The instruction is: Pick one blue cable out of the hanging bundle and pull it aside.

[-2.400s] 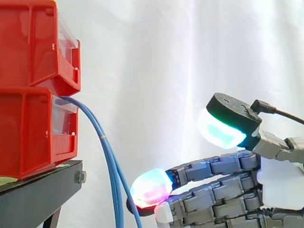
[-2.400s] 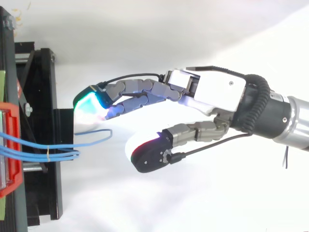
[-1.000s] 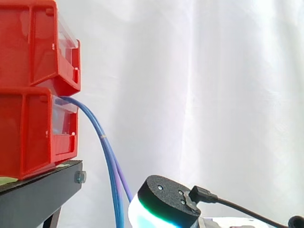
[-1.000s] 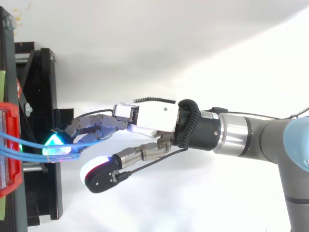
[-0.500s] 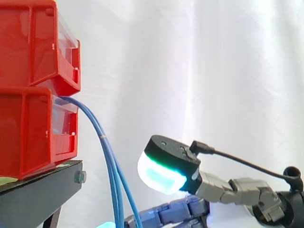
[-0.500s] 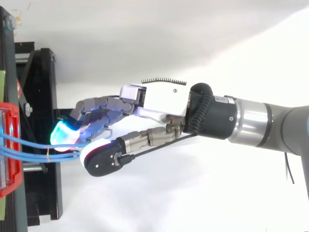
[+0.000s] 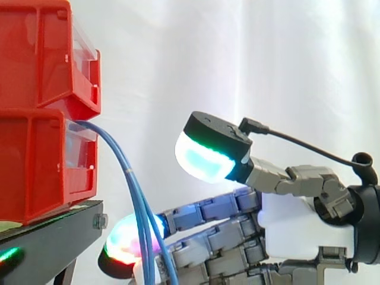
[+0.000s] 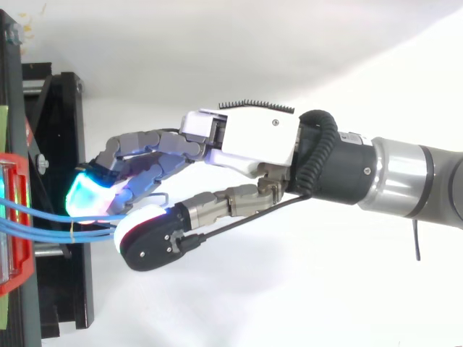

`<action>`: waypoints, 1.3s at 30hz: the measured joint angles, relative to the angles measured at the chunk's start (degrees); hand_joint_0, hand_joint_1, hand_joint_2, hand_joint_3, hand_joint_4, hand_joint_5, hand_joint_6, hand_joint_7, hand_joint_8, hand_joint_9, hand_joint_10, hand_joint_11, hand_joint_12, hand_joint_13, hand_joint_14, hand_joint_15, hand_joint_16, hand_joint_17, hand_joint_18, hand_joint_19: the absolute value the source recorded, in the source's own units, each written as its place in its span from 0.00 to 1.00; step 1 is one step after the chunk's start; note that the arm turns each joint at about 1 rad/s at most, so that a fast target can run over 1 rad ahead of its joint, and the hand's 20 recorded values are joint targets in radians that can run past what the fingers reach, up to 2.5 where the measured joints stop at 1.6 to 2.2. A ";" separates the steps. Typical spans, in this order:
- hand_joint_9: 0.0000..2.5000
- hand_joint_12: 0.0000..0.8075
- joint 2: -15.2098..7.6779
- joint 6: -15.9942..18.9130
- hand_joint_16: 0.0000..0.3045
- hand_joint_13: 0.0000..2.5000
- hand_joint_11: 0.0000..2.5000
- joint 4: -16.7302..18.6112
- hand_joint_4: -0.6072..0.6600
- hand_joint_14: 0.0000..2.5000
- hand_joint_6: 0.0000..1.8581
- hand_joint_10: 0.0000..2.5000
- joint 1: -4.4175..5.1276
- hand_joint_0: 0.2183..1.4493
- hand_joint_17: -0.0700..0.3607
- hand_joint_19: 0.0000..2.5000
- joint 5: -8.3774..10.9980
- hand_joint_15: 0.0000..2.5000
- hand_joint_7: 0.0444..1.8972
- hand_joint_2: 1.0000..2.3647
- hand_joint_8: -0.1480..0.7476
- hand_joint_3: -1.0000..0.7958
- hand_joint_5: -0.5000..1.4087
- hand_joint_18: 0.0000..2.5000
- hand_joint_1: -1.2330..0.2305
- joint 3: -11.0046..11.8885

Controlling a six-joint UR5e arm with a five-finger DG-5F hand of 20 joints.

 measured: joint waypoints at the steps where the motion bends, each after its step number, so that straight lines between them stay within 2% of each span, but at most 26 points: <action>1: 0.26 0.43 0.06 -0.18 0.16 0.18 0.03 -0.01 0.67 0.00 0.27 0.00 0.04 0.27 0.42 0.15 0.01 0.08 0.60 0.00 0.48 0.28 0.22 0.14 0.44 0.10; 13: 0.26 0.43 0.08 -2.79 0.16 0.18 0.03 1.10 0.68 0.00 0.27 0.00 0.71 0.26 0.42 0.15 0.34 0.08 0.58 0.00 0.48 0.28 0.22 0.15 0.43 0.44; 22: 0.25 0.42 0.00 -3.62 0.16 0.18 0.03 3.63 0.64 0.00 0.27 0.00 0.82 0.31 0.41 0.16 0.45 0.08 0.60 0.01 0.47 0.40 0.21 0.15 0.40 -0.63; 24: 0.25 0.42 -0.01 -3.83 0.16 0.18 0.04 5.34 0.64 0.00 0.27 0.00 0.93 0.31 0.42 0.16 0.46 0.09 0.61 0.01 0.46 0.38 0.21 0.15 0.39 -1.85; 29: 0.26 0.42 -0.01 -5.30 0.16 0.19 0.04 12.16 0.63 0.00 0.27 0.00 1.01 0.29 0.42 0.16 0.82 0.09 0.66 0.00 0.47 0.30 0.22 0.16 0.38 -5.50; 32: 0.27 0.42 -0.01 -5.95 0.16 0.19 0.04 15.35 0.63 0.00 0.28 0.00 1.01 0.28 0.42 0.16 0.94 0.09 0.65 0.00 0.47 0.28 0.22 0.16 0.39 -6.29; 39: 0.28 0.43 -0.01 -6.18 0.16 0.20 0.04 16.64 0.62 0.00 0.29 0.00 1.03 0.28 0.42 0.16 0.99 0.09 0.63 0.00 0.48 0.28 0.22 0.17 0.39 -6.56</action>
